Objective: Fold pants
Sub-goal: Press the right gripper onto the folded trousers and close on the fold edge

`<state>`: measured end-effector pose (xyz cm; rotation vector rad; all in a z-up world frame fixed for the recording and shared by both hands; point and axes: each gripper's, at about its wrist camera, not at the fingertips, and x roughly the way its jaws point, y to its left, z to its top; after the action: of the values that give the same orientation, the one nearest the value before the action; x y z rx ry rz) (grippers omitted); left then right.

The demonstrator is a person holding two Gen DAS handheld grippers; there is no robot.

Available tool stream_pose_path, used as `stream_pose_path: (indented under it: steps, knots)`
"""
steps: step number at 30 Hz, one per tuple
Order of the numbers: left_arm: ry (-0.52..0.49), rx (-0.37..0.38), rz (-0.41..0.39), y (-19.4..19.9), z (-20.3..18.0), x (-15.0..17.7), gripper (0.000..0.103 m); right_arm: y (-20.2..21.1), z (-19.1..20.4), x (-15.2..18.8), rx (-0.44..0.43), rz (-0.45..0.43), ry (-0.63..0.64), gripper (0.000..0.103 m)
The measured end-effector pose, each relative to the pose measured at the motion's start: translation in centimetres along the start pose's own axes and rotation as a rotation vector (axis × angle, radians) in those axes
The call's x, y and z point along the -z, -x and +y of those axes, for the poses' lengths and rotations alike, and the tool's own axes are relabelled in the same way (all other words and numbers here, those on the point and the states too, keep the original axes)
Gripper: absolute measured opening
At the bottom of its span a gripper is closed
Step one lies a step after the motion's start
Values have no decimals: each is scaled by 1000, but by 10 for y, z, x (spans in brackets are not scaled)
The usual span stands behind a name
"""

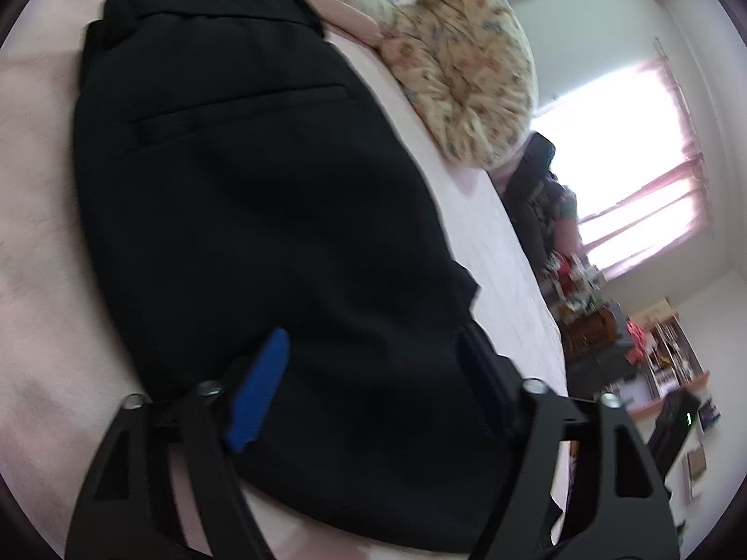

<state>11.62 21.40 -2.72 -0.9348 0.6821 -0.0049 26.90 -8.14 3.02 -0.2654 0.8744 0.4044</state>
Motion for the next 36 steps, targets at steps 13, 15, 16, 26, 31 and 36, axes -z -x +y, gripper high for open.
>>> stream_pose_path:
  steps: [13,15,16,26,31,36]
  knots:
    - [-106,-45,-30,-9,-15,5,78,-101,46,-28,-88,237,35,8]
    - [-98,-41,-32,-10,-15,5,78,-96,55,-26,-36,219,94,4]
    - [-93,-38,-34,-10,-15,5,78,-94,55,-28,-10,206,92,4]
    - [-98,-36,-44,-7,-15,8,78,-89,31,-24,29,72,-43,16]
    - [-91,-34,-44,-7,-14,8,78,-33,-32,-12,-41,-40,-274,51]
    - [-87,-27,-41,-7,-14,8,78,-22,-49,15,0,44,-195,41]
